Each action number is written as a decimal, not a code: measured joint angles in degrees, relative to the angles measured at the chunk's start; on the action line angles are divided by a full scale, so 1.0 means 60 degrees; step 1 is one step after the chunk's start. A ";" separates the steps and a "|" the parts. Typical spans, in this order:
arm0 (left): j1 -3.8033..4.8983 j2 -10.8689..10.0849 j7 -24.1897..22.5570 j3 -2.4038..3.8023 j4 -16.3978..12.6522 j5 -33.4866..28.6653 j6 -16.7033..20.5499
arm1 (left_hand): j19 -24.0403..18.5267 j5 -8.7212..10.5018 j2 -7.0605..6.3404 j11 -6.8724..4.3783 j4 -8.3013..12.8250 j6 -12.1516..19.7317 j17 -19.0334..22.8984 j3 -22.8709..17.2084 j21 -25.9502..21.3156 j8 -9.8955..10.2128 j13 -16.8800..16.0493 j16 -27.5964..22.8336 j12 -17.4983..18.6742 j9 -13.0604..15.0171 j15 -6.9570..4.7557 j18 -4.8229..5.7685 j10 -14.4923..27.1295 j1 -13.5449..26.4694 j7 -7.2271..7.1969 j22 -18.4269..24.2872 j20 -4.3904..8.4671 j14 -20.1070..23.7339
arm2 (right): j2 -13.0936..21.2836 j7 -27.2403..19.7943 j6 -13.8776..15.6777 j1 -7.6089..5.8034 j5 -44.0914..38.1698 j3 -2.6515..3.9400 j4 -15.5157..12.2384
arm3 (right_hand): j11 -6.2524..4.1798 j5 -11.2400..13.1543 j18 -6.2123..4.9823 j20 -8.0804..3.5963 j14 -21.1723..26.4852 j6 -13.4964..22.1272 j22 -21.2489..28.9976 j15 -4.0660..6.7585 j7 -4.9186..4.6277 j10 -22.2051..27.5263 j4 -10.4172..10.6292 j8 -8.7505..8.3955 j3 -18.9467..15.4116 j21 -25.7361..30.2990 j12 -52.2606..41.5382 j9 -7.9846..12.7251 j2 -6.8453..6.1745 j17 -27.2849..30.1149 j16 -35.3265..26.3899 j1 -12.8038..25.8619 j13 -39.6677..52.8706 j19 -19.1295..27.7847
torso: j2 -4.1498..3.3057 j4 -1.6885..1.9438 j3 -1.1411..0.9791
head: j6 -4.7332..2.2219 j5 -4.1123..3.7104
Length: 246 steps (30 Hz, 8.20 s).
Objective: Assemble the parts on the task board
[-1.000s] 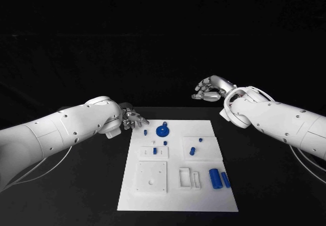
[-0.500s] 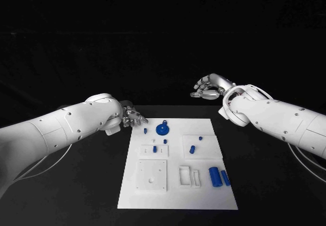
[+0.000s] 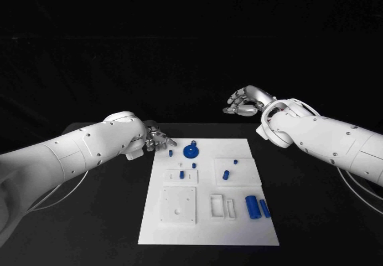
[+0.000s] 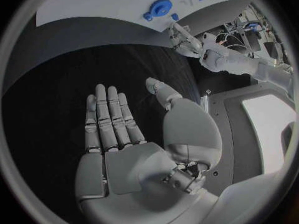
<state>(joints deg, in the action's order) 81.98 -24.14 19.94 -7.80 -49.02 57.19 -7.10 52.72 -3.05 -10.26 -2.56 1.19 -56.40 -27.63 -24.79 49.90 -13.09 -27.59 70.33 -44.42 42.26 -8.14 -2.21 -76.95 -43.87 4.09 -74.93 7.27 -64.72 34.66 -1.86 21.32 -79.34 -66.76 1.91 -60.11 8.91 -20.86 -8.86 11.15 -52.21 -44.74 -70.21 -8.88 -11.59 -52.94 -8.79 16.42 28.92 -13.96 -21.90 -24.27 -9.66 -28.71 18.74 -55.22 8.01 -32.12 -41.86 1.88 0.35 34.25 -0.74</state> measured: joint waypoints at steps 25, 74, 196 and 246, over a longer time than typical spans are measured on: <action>-0.0097 0.0138 -0.0158 -0.0026 0.0110 -0.0096 -0.0521 | -0.0104 0.0000 0.0407 0.0032 0.0185 -0.0002 -0.0002 0.0108 0.0000 -0.0039 0.0012 0.0000 0.0000 -0.0106 0.0037 0.0001 0.0032 -0.0407 -0.0003 0.0003 -0.0035 0.0102 | -0.0049 -0.0003 0.0001 0.0003 0.0040 -0.0001 0.0051 | 0.0035 0.0000 0.0000 -0.0001 0.0028 0.0037 -0.0012 -0.0028 0.0032 0.0035 0.0000 0.0000 0.0000 0.0000 0.0000 0.0009 0.0000 0.0007 0.0000 0.0000 -0.0041 -0.0001 | 0.0013 0.0015 0.0004 | 0.0089 -0.0020; -0.0213 -0.0800 -0.0269 -0.0076 -0.1218 -0.1010 0.0256 | 0.0277 -0.0465 0.1598 -0.0325 0.1661 -0.0969 0.0087 -0.1824 0.0039 -0.1031 0.0170 0.0186 -0.0152 -0.0425 -0.0150 0.0001 -0.0397 -0.1851 -0.0249 0.0000 0.0102 -0.0229 | -0.0043 -0.0001 -0.0026 0.0089 0.0100 -0.0002 0.0129 | 0.0034 -0.0037 0.0000 0.0034 0.0086 0.0034 -0.0048 -0.0019 0.0034 0.0034 0.0000 0.0000 0.0000 0.0036 0.0000 0.0024 0.0000 0.0022 0.0001 0.0000 -0.0101 0.0034 | 0.0023 0.0019 0.0005 | 0.0117 0.0044; -0.0598 -0.2875 0.0002 -0.0723 -0.5623 0.0867 0.2721 | 0.1009 -0.2957 0.1589 -0.0618 0.2207 -0.1074 -0.0334 -0.2070 0.1258 -0.2661 -0.0473 0.1554 -0.2248 -0.0656 -0.0338 0.0001 -0.0885 -0.0770 -0.0182 0.0005 0.0355 -0.0890 | 0.0343 0.0026 -0.0200 0.0285 0.0343 -0.0003 -0.0035 | 0.0034 -0.0592 0.0000 0.0066 0.0083 0.0096 -0.0181 -0.0017 0.0038 0.0034 0.0026 0.0000 -0.0026 0.0148 0.0000 0.0092 0.0000 0.0072 -0.0037 0.0000 -0.0328 0.0067 | 0.0032 0.0082 0.0016 | 0.0331 0.0254; -0.0582 -0.2827 0.0201 -0.0717 -0.5507 0.0962 0.2325 | 0.1009 -0.0997 0.1450 -0.0786 0.1713 -0.1539 -0.0391 -0.2131 0.1407 -0.2923 -0.0487 0.1747 -0.2692 -0.0984 -0.0560 -0.0151 -0.0756 -0.0392 -0.0646 0.0003 0.0355 -0.1150 | 0.0327 0.0022 -0.0223 0.0327 0.0368 -0.0003 -0.0004 | 0.0034 -0.0851 0.0000 0.0066 0.0083 0.0096 -0.0246 -0.0016 0.0038 0.0034 0.0132 0.0000 -0.0132 0.0186 0.0000 0.0120 0.0000 0.0087 -0.0037 0.0000 -0.0426 0.0066 | 0.0030 0.0070 0.0008 | 0.0371 0.0237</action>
<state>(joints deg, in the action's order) 78.49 -41.10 21.14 -12.10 -82.06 62.96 6.85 58.77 -9.03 -1.56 -7.28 11.47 -65.63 -29.98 -37.58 58.34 -30.63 -30.51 80.81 -60.57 36.36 -11.50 -3.12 -81.49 -46.22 0.22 -74.91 9.40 -71.63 36.62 -1.73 19.98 -77.38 -64.55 1.89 -60.13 9.11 -25.97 -8.86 11.55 -51.71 -44.16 -71.69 -8.98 -11.37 -52.73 -7.99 16.42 28.13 -12.85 -21.90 -23.55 -9.66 -28.19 18.52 -55.22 5.45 -31.72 -41.68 2.30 0.40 36.47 0.69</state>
